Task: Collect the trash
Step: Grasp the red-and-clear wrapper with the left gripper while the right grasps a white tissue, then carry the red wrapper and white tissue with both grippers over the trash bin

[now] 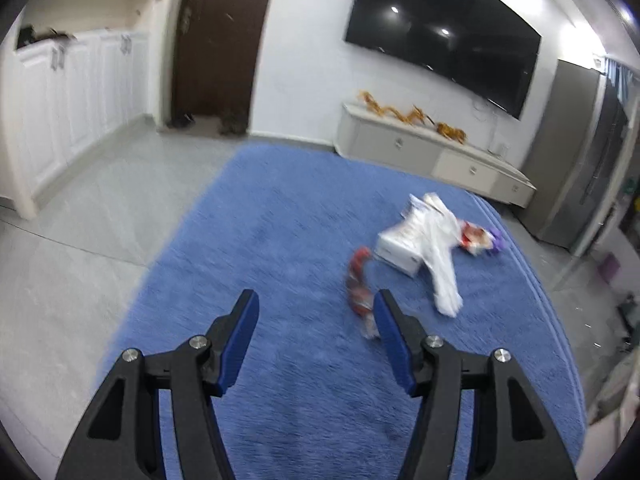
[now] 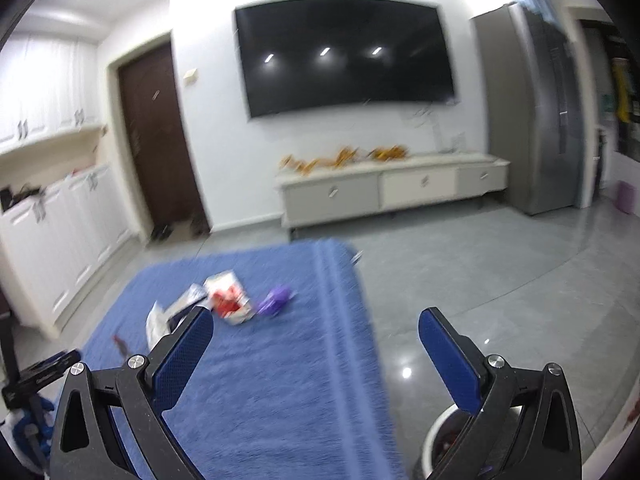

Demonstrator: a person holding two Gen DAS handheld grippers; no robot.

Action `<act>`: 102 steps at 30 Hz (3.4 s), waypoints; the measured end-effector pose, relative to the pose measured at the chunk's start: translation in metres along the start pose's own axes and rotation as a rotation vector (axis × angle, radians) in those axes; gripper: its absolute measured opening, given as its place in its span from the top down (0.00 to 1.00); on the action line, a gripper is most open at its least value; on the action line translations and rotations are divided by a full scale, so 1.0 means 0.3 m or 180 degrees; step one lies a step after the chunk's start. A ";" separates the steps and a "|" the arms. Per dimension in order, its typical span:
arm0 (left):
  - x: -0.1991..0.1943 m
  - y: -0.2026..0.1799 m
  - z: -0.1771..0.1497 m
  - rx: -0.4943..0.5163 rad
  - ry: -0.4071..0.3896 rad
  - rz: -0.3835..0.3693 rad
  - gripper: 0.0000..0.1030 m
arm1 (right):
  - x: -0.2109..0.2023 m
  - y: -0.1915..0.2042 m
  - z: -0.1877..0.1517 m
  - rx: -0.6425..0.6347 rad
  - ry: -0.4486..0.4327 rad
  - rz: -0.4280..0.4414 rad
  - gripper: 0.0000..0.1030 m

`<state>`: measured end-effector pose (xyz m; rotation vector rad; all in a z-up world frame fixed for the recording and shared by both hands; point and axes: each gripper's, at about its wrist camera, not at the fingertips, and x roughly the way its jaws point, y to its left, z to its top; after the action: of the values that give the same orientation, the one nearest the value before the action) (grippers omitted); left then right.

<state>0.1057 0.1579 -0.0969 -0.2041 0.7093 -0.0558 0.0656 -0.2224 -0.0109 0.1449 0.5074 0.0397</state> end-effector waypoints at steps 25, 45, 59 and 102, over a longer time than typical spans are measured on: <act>0.326 -0.025 0.019 -0.0124 0.0547 -0.0372 0.82 | 0.685 0.566 -0.225 -0.0524 0.1538 0.1469 0.55; 0.054 -0.059 -0.002 0.0071 0.0121 -0.0173 0.83 | 0.375 0.521 -0.196 -0.0614 0.1202 0.1480 0.91; -0.231 -0.323 -0.020 0.0662 -0.0407 -0.0178 0.83 | -0.025 0.177 -0.176 -0.0364 0.0657 0.1077 0.91; 0.005 -1.358 -0.291 0.2573 0.0091 -0.0696 0.83 | -0.252 -0.699 -0.505 0.1113 0.0419 -0.0089 0.91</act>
<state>0.0573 -0.2555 -0.0788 0.4962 0.6419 -0.5440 -0.0739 -0.4159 -0.1365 0.4797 0.6451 -0.0678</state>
